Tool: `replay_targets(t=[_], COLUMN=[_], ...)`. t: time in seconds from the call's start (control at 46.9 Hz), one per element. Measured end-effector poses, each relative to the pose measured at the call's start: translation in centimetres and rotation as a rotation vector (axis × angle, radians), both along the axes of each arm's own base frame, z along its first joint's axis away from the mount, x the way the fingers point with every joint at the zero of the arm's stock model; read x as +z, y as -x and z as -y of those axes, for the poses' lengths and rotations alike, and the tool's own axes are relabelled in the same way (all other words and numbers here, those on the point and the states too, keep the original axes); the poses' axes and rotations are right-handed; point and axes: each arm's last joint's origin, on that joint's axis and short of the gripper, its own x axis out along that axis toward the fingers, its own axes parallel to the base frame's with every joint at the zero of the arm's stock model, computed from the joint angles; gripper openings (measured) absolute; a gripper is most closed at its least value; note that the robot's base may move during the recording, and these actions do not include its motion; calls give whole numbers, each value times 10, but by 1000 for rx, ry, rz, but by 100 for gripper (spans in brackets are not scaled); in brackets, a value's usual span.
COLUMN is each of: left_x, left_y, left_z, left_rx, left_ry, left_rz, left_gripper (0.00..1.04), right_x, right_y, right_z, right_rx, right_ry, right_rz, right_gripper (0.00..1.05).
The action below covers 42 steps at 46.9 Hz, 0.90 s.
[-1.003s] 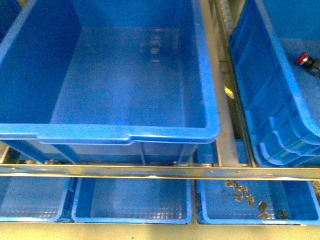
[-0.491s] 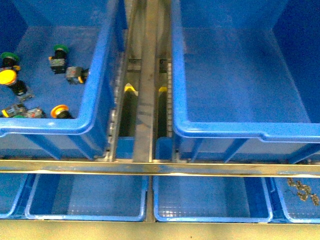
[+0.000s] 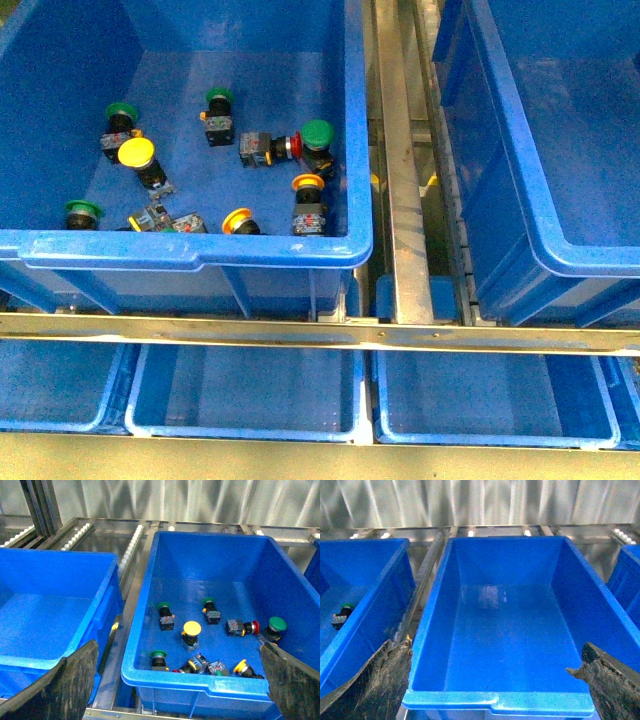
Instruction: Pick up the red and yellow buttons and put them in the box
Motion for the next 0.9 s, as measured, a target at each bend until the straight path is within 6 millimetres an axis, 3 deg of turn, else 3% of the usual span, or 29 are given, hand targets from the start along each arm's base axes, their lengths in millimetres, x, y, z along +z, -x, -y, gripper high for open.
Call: replay_targets(t=[0.277,0.32,0.427,0.576,0.661,0.768,0.896], left_x=[0,-1,13,71,99,101,78], left_y=[0,-1,-8,-56,-95,-127,-163], left_z=[0,0,12,49,70,78,78], left_rx=[1,34,172,180,163,154,172], left_ry=[0,36,123,179,174,174,193], left_rz=[0,-76,-486,-481,-427,-468,-580], left_gripper=[97,97,97,97,97,97,97], right_x=[0,0,0,0,0,0,0], right_y=[0,0,0,0,0,0,0], right_z=[0,0,0,0,0,0,0], right_rx=[0,0,-2,1,0,0,0], right_ry=[0,0,0,0,0,0,0], right_rz=[0,0,0,0,0,0,0], right_gripper=[99,99,99,99,99,99,99])
